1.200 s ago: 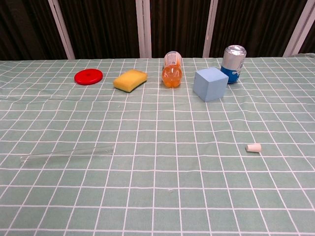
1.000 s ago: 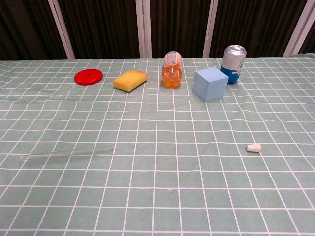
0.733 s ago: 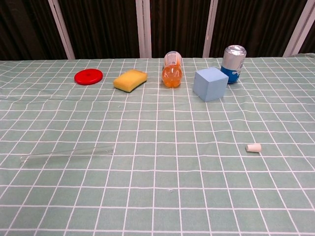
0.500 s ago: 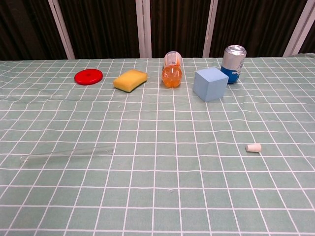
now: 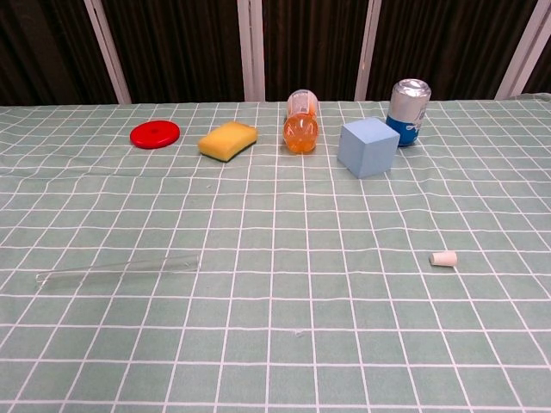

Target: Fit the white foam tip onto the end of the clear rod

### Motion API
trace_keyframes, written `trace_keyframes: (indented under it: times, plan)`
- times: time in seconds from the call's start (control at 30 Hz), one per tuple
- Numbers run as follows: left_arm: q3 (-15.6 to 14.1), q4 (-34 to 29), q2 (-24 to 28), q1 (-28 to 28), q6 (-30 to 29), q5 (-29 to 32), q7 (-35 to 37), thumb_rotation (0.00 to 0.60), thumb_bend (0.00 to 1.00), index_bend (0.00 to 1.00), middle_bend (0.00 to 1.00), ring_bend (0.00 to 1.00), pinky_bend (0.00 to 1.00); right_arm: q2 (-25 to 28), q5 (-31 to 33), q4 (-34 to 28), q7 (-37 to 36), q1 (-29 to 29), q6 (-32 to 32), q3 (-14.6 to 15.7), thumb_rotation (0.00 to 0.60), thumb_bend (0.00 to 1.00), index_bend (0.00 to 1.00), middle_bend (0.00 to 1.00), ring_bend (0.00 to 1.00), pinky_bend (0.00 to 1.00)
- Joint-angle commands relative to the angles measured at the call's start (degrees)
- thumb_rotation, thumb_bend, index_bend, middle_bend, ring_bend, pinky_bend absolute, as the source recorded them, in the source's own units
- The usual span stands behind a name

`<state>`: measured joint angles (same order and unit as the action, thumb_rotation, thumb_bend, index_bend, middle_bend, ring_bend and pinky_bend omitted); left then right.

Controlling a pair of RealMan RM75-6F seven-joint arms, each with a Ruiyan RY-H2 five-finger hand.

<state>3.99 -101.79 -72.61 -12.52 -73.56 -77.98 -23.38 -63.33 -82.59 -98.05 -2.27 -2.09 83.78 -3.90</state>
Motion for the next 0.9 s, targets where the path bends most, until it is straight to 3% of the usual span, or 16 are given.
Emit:
trace_keyframes:
  times: [0.03,0.27,0.47,0.9]
  plan:
    - [2.1,-1.6,-6.1,-2.9,2.1,6.7,-8.6,0.600,0.36,0.32,0.34,0.03,0.00,0.1,0.0,-0.1,-0.2,0.0,0.0,0.0,0.600,0.31,0.00,0.00,0.00,0.00]
    - [3.9,-2.7,-13.8,-6.2,1.5,15.5,-19.7,0.600,0.37,0.38,0.36,0.04,0.00,0.4,0.5,-0.1,-1.2,-0.2,-0.6,-0.2,0.600,0.31,0.00,0.00,0.00,0.00]
    - [4.4,-2.2,-18.4,-8.1,0.1,19.5,-24.3,0.600,0.37,0.40,0.38,0.05,0.00,0.6,0.5,-0.2,-1.9,-0.3,-0.9,-0.2,0.600,0.31,0.00,0.00,0.00,0.00]
    - [5.3,-1.3,-23.7,-11.4,-4.0,26.4,-33.5,0.600,0.42,0.42,0.40,0.05,0.00,0.7,0.3,-0.3,-2.9,-0.3,-0.9,-0.1,0.600,0.31,0.00,0.00,0.00,0.00]
